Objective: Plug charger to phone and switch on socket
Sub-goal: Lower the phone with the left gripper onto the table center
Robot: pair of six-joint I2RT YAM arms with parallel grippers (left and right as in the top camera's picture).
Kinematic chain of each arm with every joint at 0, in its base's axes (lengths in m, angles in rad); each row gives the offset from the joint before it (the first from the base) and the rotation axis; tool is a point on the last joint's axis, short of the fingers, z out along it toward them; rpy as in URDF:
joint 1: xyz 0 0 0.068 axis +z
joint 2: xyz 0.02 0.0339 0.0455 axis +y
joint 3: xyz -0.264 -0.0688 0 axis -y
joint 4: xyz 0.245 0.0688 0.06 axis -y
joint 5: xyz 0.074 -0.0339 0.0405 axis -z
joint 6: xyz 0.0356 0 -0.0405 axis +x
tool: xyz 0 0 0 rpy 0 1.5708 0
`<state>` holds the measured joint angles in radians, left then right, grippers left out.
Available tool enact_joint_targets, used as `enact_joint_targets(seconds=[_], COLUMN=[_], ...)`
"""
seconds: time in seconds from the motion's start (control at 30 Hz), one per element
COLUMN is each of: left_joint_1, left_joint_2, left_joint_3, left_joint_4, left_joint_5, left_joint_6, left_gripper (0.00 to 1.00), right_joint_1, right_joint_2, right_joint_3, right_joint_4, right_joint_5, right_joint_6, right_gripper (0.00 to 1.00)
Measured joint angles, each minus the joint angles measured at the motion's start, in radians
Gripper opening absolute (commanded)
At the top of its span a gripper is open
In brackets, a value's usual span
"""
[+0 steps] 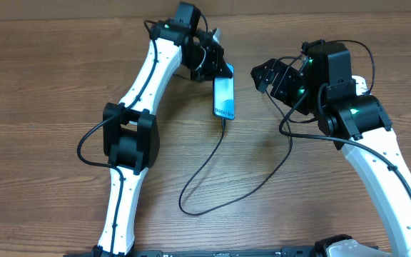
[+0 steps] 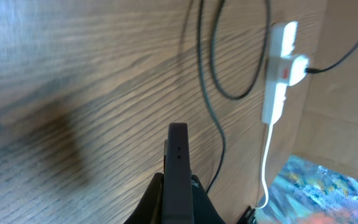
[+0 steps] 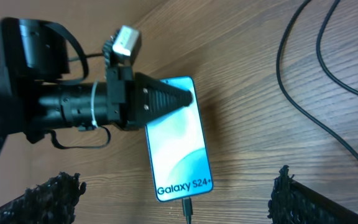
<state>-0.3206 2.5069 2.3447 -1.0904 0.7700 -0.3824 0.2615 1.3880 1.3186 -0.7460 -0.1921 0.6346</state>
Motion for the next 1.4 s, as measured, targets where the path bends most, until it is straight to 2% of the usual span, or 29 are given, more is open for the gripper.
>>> enact_joint_targets(seconds=[0.37, 0.8, 1.4], left_joint_1=[-0.003, -0.003, -0.007], left_joint_2=[0.0, 0.0, -0.001], left_joint_3=[-0.202, -0.326, -0.334], left_joint_4=[0.081, 0.2, 0.242], left_joint_5=[-0.009, -0.029, -0.039], left_joint_6=[-0.023, -0.046, -0.071], left_gripper=[0.04, 0.04, 0.06], right_joint_1=[0.0, 0.0, 0.0], right_joint_2=[0.0, 0.01, 0.021], right_joint_3=[0.0, 0.0, 0.0], right_joint_4=[-0.01, -0.035, -0.042], right_joint_5=[0.024, 0.025, 0.026], right_joint_6=[-0.003, -0.002, -0.018], right_gripper=[1.0, 1.0, 1.0])
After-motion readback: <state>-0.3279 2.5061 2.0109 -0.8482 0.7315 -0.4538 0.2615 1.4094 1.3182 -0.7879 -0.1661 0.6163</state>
